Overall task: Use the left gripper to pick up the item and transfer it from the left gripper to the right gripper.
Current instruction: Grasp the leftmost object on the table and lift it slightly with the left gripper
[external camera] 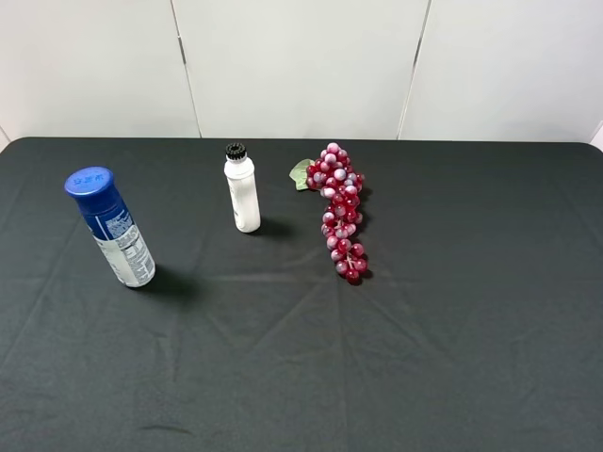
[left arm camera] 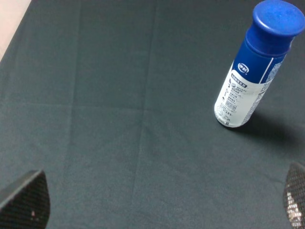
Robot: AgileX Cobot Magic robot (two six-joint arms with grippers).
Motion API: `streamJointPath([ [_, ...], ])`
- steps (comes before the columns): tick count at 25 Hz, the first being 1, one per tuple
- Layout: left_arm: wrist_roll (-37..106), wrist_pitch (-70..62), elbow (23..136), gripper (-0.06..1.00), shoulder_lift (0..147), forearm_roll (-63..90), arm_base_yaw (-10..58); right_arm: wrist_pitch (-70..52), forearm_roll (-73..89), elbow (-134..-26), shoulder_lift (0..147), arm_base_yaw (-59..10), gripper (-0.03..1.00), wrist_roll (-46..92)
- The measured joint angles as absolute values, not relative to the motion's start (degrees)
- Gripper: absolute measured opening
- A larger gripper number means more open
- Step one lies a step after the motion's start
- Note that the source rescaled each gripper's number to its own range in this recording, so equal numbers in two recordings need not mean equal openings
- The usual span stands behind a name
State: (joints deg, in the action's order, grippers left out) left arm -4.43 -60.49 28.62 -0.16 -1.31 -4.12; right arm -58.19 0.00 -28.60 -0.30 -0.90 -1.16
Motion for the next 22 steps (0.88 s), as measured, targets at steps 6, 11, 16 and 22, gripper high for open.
streamJointPath([
  [6, -4.43, -60.49, 28.62, 0.97, -0.16, -1.31, -4.12, -58.19, 0.00, -28.60, -0.30, -0.90, 1.00, -1.16],
  [11, -4.43, -60.49, 28.62, 0.97, -0.16, -1.31, -4.12, -58.19, 0.00, -28.60, -0.30, -0.90, 1.00, -1.16],
  [16, -4.43, -60.49, 28.62, 0.97, -0.16, -1.31, -4.12, -58.19, 0.00, -28.60, -0.30, -0.90, 1.00, -1.16],
  [22, -4.43, -60.49, 28.62, 0.97, -0.16, -1.31, -4.12, -58.19, 0.00, -28.60, -0.30, -0.90, 1.00, -1.16],
])
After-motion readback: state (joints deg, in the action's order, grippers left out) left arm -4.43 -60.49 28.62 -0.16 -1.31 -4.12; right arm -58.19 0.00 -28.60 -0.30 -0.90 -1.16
